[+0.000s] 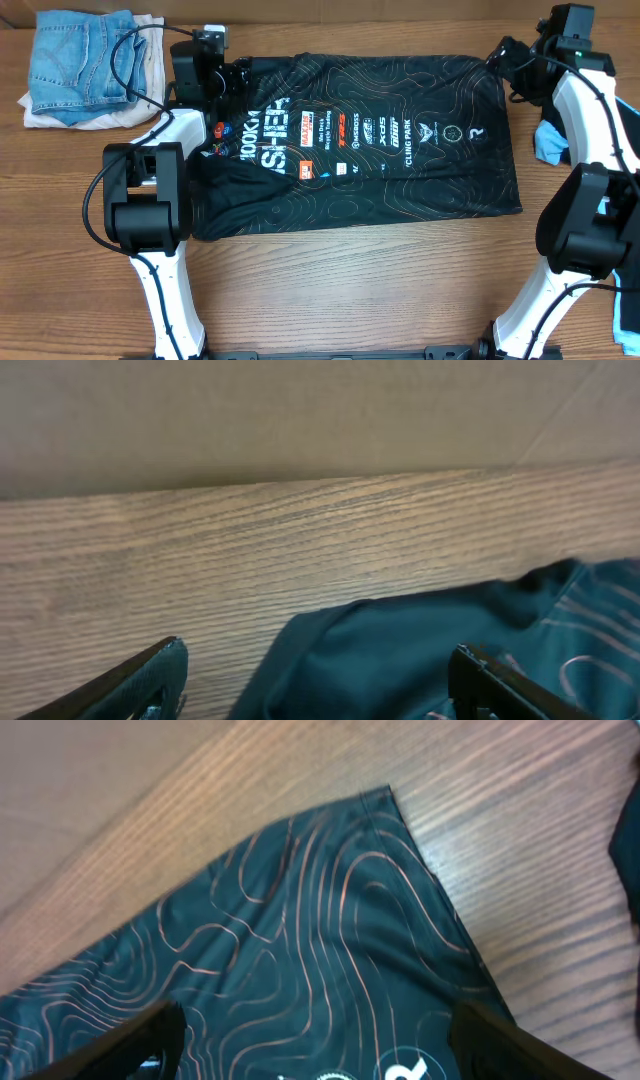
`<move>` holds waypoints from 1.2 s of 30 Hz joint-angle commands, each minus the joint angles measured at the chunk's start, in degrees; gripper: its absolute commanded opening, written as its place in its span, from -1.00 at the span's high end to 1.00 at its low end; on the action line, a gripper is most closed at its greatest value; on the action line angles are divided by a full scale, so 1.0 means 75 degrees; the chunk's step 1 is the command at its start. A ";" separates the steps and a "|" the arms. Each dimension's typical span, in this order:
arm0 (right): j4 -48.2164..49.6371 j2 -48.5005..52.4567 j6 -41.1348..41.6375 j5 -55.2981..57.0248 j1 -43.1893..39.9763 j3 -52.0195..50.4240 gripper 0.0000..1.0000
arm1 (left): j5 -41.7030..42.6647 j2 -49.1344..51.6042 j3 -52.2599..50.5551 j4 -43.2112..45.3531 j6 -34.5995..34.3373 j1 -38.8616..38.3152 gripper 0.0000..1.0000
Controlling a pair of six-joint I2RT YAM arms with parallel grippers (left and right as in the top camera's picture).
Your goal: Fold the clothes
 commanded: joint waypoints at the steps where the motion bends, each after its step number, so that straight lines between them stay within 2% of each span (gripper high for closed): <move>1: -0.0050 -0.0108 -0.0087 -0.0044 -0.0012 -0.0087 -0.77 | -0.0189 0.0254 0.0105 0.0090 0.1090 -0.0017 -0.81; 5: -0.0134 -0.0093 -0.0178 -0.0047 -0.0012 -0.0093 -0.78 | -0.0189 0.0323 0.0105 0.0178 0.1399 -0.0026 -0.61; 7: -0.0160 -0.0079 -0.0201 -0.0047 -0.0012 -0.0093 -0.77 | -0.0184 0.0323 0.0105 0.0274 0.1422 -0.0029 -0.58; 8: -0.0166 -0.0079 -0.0201 -0.0044 -0.0012 -0.0093 -0.77 | -0.0178 0.0323 0.0105 0.0326 0.1431 -0.0032 -0.61; 10: -0.0192 -0.0079 -0.0198 -0.0047 -0.0012 -0.0093 -0.77 | 0.0064 0.0323 0.0105 0.0423 0.1711 -0.0029 -0.95; 11: -0.0204 -0.0079 -0.0198 -0.0047 -0.0012 -0.0093 -0.77 | 0.0166 0.0323 0.0105 0.0428 0.1842 -0.0032 -0.99; 23: -0.0452 -0.0076 -0.0201 -0.0047 -0.0012 -0.0093 -0.77 | 0.0175 0.0664 0.0105 0.0493 0.2792 -0.0105 -1.00; 28: -0.0536 -0.0076 -0.0230 -0.0044 -0.0012 -0.0093 -0.78 | 0.0035 0.0924 0.0114 0.0723 0.2838 -0.0090 -1.00; 31: -0.0565 -0.0076 -0.0230 -0.0044 -0.0012 -0.0093 -0.76 | 0.0041 0.0935 0.0128 0.0982 0.2728 -0.0079 -0.93; 36: -0.0565 -0.0076 -0.0227 -0.0044 -0.0012 -0.0093 -0.69 | 0.0041 0.0935 0.0187 0.1005 0.2731 -0.0076 -0.59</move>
